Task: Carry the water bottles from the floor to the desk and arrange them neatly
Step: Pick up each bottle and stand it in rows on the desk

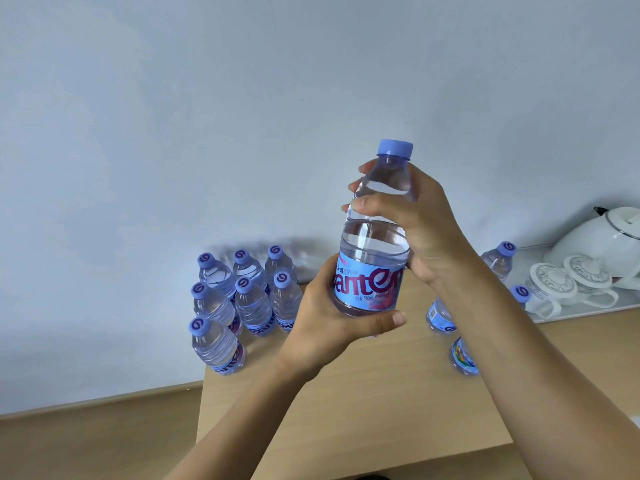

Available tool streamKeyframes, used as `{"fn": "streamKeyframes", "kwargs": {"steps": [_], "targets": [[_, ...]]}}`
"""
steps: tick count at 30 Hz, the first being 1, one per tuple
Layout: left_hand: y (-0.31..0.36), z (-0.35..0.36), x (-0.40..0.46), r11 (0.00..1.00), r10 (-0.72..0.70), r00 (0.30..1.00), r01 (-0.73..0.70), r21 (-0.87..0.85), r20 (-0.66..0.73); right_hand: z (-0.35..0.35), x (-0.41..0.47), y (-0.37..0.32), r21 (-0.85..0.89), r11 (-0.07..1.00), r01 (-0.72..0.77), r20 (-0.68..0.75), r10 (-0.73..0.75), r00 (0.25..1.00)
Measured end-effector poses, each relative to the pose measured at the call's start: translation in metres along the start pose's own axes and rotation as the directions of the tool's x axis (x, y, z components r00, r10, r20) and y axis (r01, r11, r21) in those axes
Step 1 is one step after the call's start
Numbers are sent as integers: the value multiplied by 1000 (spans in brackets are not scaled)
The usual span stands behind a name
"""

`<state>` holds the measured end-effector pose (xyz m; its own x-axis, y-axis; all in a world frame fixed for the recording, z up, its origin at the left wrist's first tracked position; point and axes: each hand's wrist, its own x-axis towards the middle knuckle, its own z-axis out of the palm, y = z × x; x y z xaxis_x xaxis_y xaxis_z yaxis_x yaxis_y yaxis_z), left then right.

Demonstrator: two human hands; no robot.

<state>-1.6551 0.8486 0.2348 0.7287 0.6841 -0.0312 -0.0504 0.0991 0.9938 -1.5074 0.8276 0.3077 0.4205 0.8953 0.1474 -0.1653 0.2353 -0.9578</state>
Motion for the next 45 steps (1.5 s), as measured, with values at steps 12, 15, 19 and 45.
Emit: {"fn": "streamKeyframes", "kwargs": {"steps": [12, 15, 19, 45], "targets": [[-8, 6, -2, 995, 73, 973, -56, 81, -219, 17, -10, 8, -164, 985, 61, -102, -78, 992], [-10, 7, -5, 995, 68, 976, -52, 85, -208, 20, -10, 14, -167, 985, 49, -135, -72, 988], [-9, -1, -6, 999, 22, 988, -16, 44, -154, 14, -6, 15, -99, 994, 34, -93, -43, 995], [-103, -88, -34, 957, -112, 930, 196, 214, -351, 54, -9, 117, -446, 888, -114, 268, 254, 929]]}}
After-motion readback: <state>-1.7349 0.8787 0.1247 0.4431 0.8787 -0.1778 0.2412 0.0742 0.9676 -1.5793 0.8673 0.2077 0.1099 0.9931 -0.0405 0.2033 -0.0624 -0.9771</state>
